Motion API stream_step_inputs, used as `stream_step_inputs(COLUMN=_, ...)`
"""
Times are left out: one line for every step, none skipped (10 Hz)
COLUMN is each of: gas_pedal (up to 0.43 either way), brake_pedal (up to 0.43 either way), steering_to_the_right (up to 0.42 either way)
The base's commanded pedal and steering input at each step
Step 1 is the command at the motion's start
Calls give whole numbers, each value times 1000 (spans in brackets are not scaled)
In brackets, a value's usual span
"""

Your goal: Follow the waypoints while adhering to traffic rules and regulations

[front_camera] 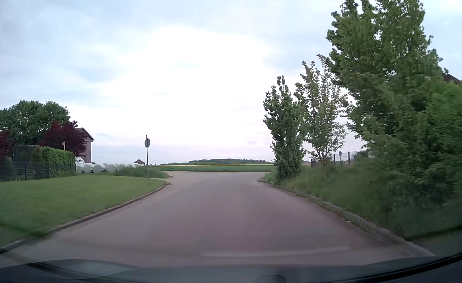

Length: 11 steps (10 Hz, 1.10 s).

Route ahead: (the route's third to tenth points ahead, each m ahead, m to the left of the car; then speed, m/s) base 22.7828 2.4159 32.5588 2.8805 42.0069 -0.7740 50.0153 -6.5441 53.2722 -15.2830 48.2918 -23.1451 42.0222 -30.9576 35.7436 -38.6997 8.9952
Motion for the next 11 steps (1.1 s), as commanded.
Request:
stream_step_inputs(gas_pedal=20, brake_pedal=0, steering_to_the_right=-15)
stream_step_inputs(gas_pedal=20, brake_pedal=0, steering_to_the_right=-15)
stream_step_inputs(gas_pedal=20, brake_pedal=0, steering_to_the_right=-15)
stream_step_inputs(gas_pedal=20, brake_pedal=0, steering_to_the_right=-16)
stream_step_inputs(gas_pedal=20, brake_pedal=0, steering_to_the_right=-17)
stream_step_inputs(gas_pedal=20, brake_pedal=0, steering_to_the_right=-17)
stream_step_inputs(gas_pedal=20, brake_pedal=0, steering_to_the_right=-17)
stream_step_inputs(gas_pedal=20, brake_pedal=0, steering_to_the_right=-17)
stream_step_inputs(gas_pedal=47, brake_pedal=0, steering_to_the_right=-17)
stream_step_inputs(gas_pedal=67, brake_pedal=0, steering_to_the_right=-17)
stream_step_inputs(gas_pedal=67, brake_pedal=0, steering_to_the_right=-17)
